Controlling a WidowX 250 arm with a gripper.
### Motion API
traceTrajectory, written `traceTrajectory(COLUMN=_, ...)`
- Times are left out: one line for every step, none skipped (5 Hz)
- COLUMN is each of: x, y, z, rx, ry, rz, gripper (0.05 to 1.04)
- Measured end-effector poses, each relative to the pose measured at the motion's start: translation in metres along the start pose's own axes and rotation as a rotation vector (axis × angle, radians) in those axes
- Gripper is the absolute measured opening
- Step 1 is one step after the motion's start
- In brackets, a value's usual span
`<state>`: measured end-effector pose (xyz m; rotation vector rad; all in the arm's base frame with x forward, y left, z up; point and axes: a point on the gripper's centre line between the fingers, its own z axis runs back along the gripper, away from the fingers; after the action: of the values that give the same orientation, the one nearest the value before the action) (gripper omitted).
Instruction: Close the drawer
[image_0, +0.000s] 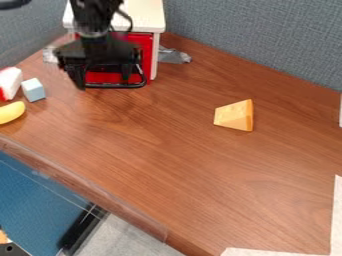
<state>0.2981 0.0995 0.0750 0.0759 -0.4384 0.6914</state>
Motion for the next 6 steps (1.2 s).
traceTrajectory(x=-0.007, y=0.006, z=-0.023, rx=0.055, ry=0.044, rz=-0.004, gripper=1.0)
traceTrajectory(x=-0.004, y=0.005, z=-0.036, rx=0.075, ry=0.063, rz=0.001, gripper=1.0)
traceTrajectory(x=-0.004, y=0.005, z=-0.042, rx=0.087, ry=0.078, rz=0.0, gripper=0.999)
traceTrajectory(x=0.001, y=0.004, z=-0.041, rx=0.083, ry=0.07, rz=0.011, gripper=0.999)
traceTrajectory(x=0.005, y=0.004, z=-0.04, rx=0.081, ry=0.062, rz=0.013, gripper=0.999)
traceTrajectory(x=0.008, y=0.003, z=-0.043, rx=0.082, ry=0.061, rz=0.008, gripper=0.999)
